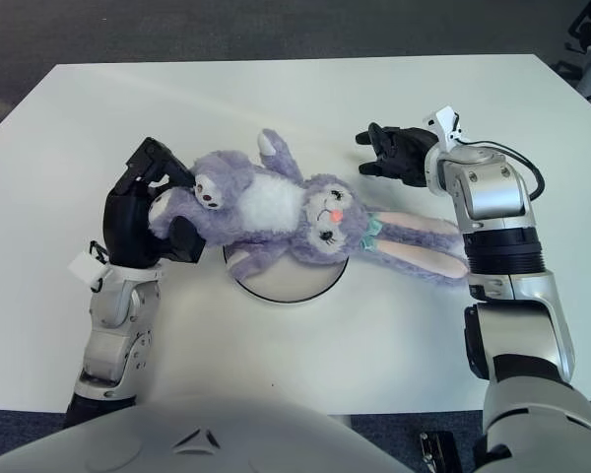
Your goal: Put the doll into the plate.
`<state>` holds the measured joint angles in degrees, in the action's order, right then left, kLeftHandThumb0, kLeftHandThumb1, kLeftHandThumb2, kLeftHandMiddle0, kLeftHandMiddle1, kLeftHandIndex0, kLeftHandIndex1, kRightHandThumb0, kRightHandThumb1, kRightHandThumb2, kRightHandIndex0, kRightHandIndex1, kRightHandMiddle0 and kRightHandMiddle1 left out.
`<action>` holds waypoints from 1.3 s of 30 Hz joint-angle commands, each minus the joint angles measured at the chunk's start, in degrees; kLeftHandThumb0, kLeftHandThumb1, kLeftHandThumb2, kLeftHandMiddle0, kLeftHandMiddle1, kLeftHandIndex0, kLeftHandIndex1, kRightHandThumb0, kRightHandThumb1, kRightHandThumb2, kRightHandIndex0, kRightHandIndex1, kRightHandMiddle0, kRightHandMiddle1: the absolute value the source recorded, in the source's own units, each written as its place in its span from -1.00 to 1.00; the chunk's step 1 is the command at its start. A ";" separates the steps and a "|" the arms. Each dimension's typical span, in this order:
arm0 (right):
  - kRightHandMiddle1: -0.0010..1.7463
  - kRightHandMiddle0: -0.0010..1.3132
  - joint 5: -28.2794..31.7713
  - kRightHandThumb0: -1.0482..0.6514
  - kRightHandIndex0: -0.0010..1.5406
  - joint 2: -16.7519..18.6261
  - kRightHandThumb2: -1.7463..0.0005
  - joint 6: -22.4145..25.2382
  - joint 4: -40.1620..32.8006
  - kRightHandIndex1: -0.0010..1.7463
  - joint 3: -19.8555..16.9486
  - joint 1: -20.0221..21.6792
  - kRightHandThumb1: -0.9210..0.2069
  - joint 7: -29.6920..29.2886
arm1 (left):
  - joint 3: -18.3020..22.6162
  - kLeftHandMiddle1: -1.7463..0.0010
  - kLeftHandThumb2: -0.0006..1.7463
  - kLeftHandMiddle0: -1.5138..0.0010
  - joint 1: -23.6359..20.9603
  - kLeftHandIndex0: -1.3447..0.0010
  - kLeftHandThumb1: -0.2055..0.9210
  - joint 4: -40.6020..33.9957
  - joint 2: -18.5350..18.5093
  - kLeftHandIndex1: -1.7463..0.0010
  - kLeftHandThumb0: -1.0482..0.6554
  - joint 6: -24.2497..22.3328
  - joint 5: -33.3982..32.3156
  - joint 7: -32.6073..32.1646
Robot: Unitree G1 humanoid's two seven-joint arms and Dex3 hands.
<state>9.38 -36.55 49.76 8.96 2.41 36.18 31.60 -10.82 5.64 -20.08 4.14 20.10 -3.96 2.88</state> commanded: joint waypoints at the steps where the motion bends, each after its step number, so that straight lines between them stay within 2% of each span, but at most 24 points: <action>1: -0.36 -1.00 -0.32 -0.58 -0.85 0.43 0.02 0.23 0.86 -0.45 -0.46 -0.61 -1.00 -0.23 | -0.08 -1.00 -0.07 0.03 -0.05 0.51 0.62 0.67 -0.10 -1.00 -0.22 -0.51 -0.23 0.57; 2: -0.36 -1.00 -0.30 -0.58 -0.85 0.42 0.02 0.29 0.88 -0.45 -0.56 -0.62 -1.00 -0.29 | -0.26 -1.00 -0.10 0.06 0.34 0.53 0.65 0.45 -0.28 -1.00 -0.22 -1.14 -0.68 0.87; 3: -0.35 -1.00 -0.30 -0.58 -0.85 0.42 0.02 0.34 0.91 -0.45 -0.66 -0.62 -1.00 -0.38 | -0.33 -0.89 -0.21 0.26 0.76 0.60 0.78 0.04 -0.80 -1.00 -0.21 -2.03 -1.14 1.39; 4: -0.34 -1.00 -0.31 -0.58 -0.85 0.43 0.03 0.38 0.93 -0.45 -0.74 -0.63 -1.00 -0.43 | -0.36 -0.71 -0.25 0.46 1.06 0.74 0.85 -0.27 -1.17 -0.81 -0.35 -2.67 -1.47 1.78; 5: -0.34 -1.00 -0.35 -0.58 -0.85 0.40 0.03 0.42 0.98 -0.45 -0.76 -0.62 -1.00 -0.46 | -0.36 -0.65 -0.27 0.53 1.27 0.79 0.88 -0.59 -1.76 -0.74 -0.40 -3.25 -1.79 2.42; 7: -0.34 -1.00 -0.41 -0.58 -0.84 0.36 0.03 0.44 1.03 -0.45 -0.76 -0.61 -1.00 -0.47 | -0.30 -0.40 -0.29 0.74 1.37 0.92 0.95 -0.90 -2.31 -0.38 -0.57 -3.75 -2.04 3.07; 8: -0.34 -1.00 -0.50 -0.58 -0.84 0.29 0.03 0.26 1.32 -0.45 -0.74 -0.65 -1.00 -0.45 | -0.16 -0.36 -0.29 0.76 1.23 0.93 0.96 -0.75 -3.05 -0.33 -0.60 -3.99 -2.42 3.95; 10: -0.34 -1.00 -0.67 -0.59 -0.84 0.21 0.03 -0.04 1.80 -0.45 -0.73 -0.74 -1.00 -0.47 | 0.37 -0.17 -0.21 0.87 0.89 0.97 0.98 -0.20 -4.37 0.03 -0.75 -4.25 -3.54 5.54; 12: -0.33 -1.00 -0.79 -0.59 -0.83 0.16 0.02 -0.37 2.35 -0.45 -0.72 -0.81 -1.00 -0.41 | 3.56 -0.07 -0.18 0.92 -2.93 0.99 0.99 3.68 -6.07 0.20 -0.80 -5.10 -7.05 7.76; 14: -0.31 -1.00 -0.84 -0.59 -0.83 0.15 0.02 -0.53 2.70 -0.44 -0.72 -0.82 -1.00 -0.40 | 4.86 0.02 -0.16 0.95 -4.69 0.99 1.00 5.43 -6.66 0.33 -0.83 -5.41 -8.81 8.98; 16: -0.30 -1.00 -0.90 -0.59 -0.83 0.16 0.02 -0.46 2.97 -0.44 -0.72 -0.76 -1.00 -0.54 | 4.55 0.10 -0.16 0.97 -4.80 1.00 1.00 5.32 -6.08 0.40 -0.82 -5.58 -9.96 9.78; 19: -0.28 -1.00 -0.99 -0.60 -0.82 0.29 0.01 -0.62 3.61 -0.43 -0.87 -0.75 -1.00 -0.89 | 4.61 0.24 -0.23 0.98 -4.51 1.00 1.00 5.03 -4.61 0.49 -0.75 -7.34 -15.00 11.41; 25: -0.26 -1.00 -0.88 -0.60 -0.81 0.12 0.01 -1.31 4.34 -0.41 -1.25 -0.80 -1.00 -1.09 | 5.13 0.49 -0.37 0.99 -4.00 1.00 1.00 2.81 -3.24 0.51 -0.66 -12.41 -25.08 14.16; 28: -0.26 -1.00 -0.94 -0.60 -0.80 0.01 0.01 -1.89 4.78 -0.41 -1.43 -0.84 -1.00 -1.25 | 5.44 0.67 -0.22 0.99 -3.76 1.00 0.84 1.65 -3.22 0.59 -0.56 -14.71 -28.71 15.17; 32: -0.18 -1.00 -1.43 -0.61 -0.77 0.19 0.00 -3.32 5.57 -0.35 -2.14 -1.18 -1.00 -2.62 | 6.47 0.88 0.14 0.99 -3.41 1.00 0.51 0.12 -3.30 0.73 -0.36 -18.51 -33.21 15.15; 39: -0.05 -1.00 -1.15 -0.61 -0.74 1.41 -0.02 -4.81 5.39 -0.26 -4.24 -2.24 -1.00 -4.63 | 7.93 0.99 0.35 1.00 -3.38 1.00 0.29 -1.50 -4.17 0.77 -0.27 -21.55 -34.37 15.27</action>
<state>8.37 -36.41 45.41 13.78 -0.99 35.65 27.73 -3.96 2.53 -20.69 0.87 -0.38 -37.81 17.65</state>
